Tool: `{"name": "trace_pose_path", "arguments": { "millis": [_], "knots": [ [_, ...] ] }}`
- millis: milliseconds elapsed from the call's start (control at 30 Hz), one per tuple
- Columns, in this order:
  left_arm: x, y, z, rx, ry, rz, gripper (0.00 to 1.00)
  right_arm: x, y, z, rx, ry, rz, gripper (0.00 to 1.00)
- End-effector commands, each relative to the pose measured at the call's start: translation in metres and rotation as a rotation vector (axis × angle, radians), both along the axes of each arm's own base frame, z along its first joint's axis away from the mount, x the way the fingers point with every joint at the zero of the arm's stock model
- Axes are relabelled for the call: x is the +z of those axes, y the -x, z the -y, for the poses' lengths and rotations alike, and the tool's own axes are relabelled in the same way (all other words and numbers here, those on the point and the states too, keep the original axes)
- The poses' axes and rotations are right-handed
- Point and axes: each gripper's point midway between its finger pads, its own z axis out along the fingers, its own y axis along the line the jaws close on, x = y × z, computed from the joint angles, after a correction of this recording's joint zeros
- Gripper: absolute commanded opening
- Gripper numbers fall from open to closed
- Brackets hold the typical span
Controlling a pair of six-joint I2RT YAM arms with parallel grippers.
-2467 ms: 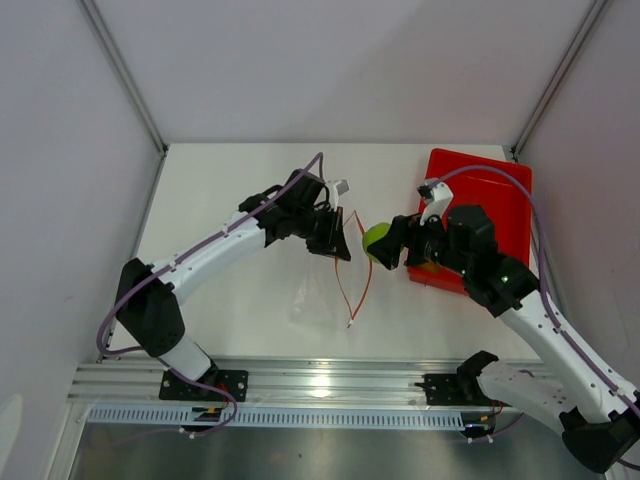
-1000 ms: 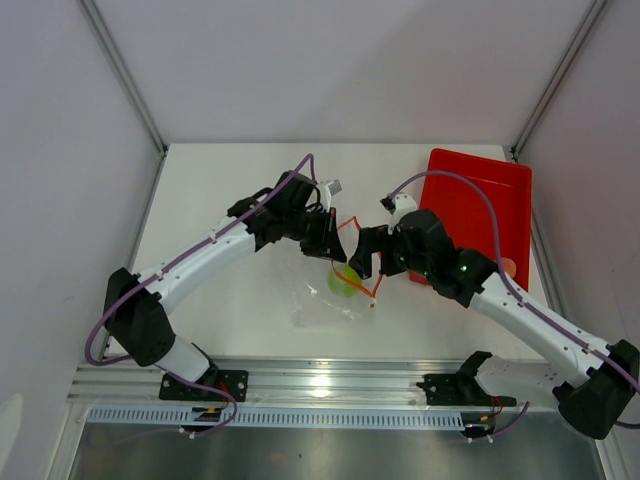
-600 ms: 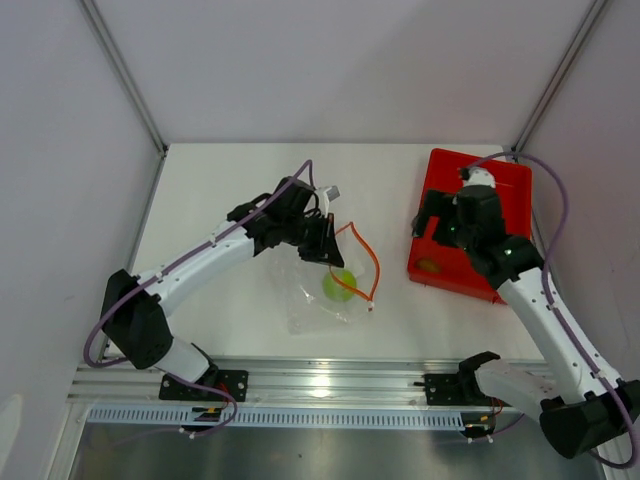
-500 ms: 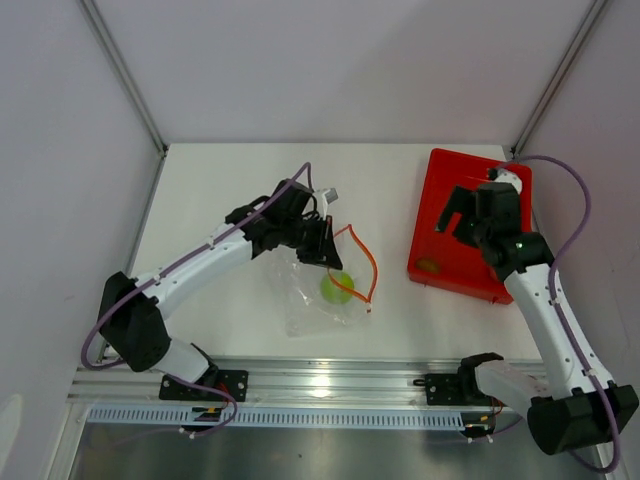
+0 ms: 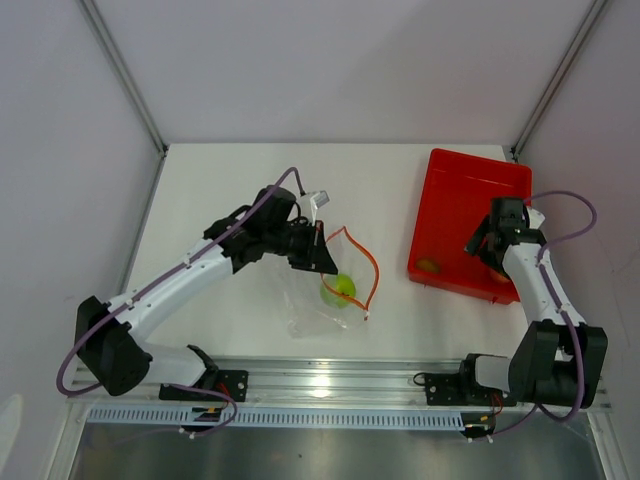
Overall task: Place the food in the zip-top bag and seal the zipper
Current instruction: Pick up the fake fruit from the bin.
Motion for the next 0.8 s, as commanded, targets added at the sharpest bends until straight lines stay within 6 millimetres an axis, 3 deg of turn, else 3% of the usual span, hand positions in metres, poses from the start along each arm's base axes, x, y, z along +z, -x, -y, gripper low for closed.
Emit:
{"name": "trace_pose_path", "arguments": {
  "millis": [0, 167, 767],
  "knots": [
    [0.018, 0.007, 0.001, -0.048, 0.065, 0.067, 0.01, -0.010, -0.003, 0.025, -0.109, 0.048, 0.008, 0.98],
    [0.015, 0.012, 0.001, -0.062, 0.082, 0.057, 0.01, -0.029, -0.007, 0.034, -0.165, 0.042, -0.025, 0.99],
    [0.013, 0.015, 0.001, -0.072, 0.090, 0.055, 0.01, -0.062, -0.040, 0.063, -0.216, 0.170, -0.088, 0.94]
  ]
}}
